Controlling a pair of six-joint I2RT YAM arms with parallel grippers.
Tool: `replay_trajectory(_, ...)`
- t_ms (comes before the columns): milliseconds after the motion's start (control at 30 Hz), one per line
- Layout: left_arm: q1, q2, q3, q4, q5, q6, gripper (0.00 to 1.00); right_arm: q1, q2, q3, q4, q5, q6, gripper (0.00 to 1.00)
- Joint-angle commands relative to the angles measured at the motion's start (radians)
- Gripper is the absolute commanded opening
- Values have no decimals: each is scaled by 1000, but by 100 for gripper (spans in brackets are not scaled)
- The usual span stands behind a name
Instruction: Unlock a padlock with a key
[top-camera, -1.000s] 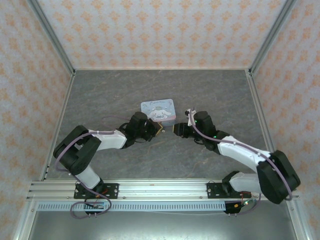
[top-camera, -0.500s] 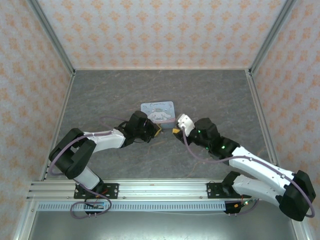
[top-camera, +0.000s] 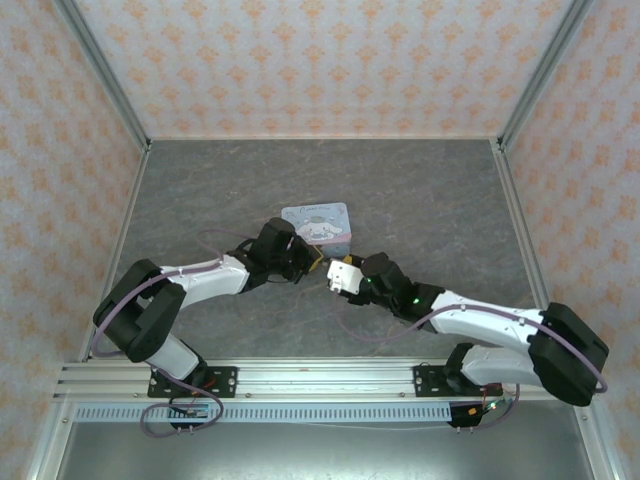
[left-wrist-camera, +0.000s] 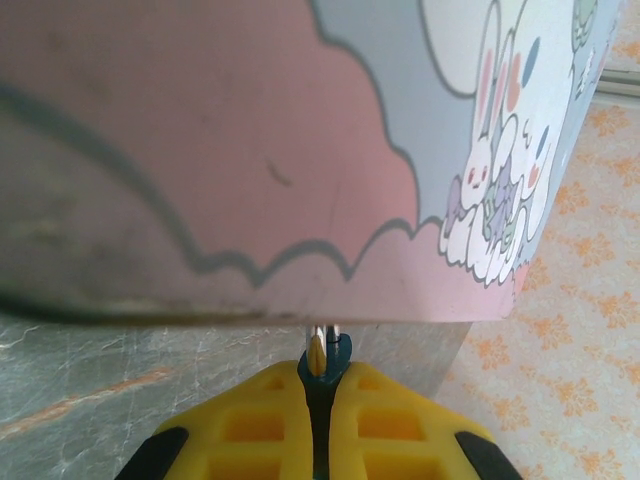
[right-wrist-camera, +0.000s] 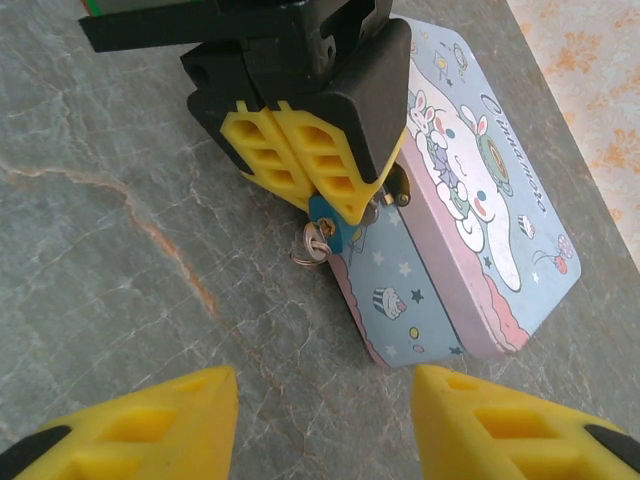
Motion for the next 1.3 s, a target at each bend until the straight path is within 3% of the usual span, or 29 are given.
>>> replay_trajectory(0, -10, -41, 33, -7, 8, 5, 5, 10, 47, -19, 163, 54, 49, 47)
replay_trajectory(367, -10, -46, 33, -13, 16, -7, 4, 32, 216, -1, 329, 98, 118, 40)
replay_trajectory(1267, -11, -46, 33, -26, 27, -7, 4, 33, 342, 30, 447, 103, 164, 24)
